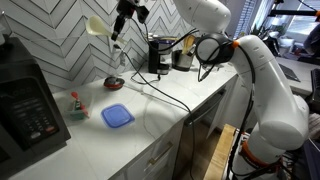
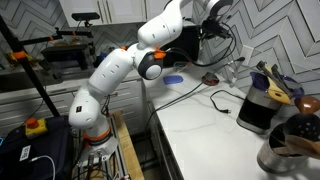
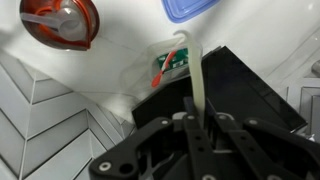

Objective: Remove the white cooking utensil from the metallic utensil holding bucket and move it to the left next to the clear bowl with an orange spoon inside

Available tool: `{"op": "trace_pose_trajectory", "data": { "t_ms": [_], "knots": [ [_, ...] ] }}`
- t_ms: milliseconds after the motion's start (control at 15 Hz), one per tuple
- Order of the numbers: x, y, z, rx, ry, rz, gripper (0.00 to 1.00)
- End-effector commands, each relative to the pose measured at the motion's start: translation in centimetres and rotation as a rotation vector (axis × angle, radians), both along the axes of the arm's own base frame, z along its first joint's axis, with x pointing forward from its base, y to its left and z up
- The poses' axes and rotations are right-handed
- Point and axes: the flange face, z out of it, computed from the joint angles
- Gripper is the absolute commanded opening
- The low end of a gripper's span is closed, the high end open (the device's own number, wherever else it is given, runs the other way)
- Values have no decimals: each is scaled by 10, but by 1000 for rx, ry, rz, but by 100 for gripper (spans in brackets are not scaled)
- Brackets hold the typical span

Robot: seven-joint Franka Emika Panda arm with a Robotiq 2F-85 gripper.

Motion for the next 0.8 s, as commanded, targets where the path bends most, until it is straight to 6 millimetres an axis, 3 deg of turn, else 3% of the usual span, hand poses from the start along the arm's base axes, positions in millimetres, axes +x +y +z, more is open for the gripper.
{"op": "trace_pose_trajectory", "data": {
  "t_ms": [0, 200, 333, 533, 733],
  "knots": [
    [23, 56, -45, -65, 107, -150, 3],
    [44, 94, -92, -94, 176, -286, 3],
    [59, 104, -126, -90, 214, -383, 3],
    [86, 102, -173, -76, 200, -535, 3],
    [101, 95, -219, -60, 209, -582, 3]
  ]
}}
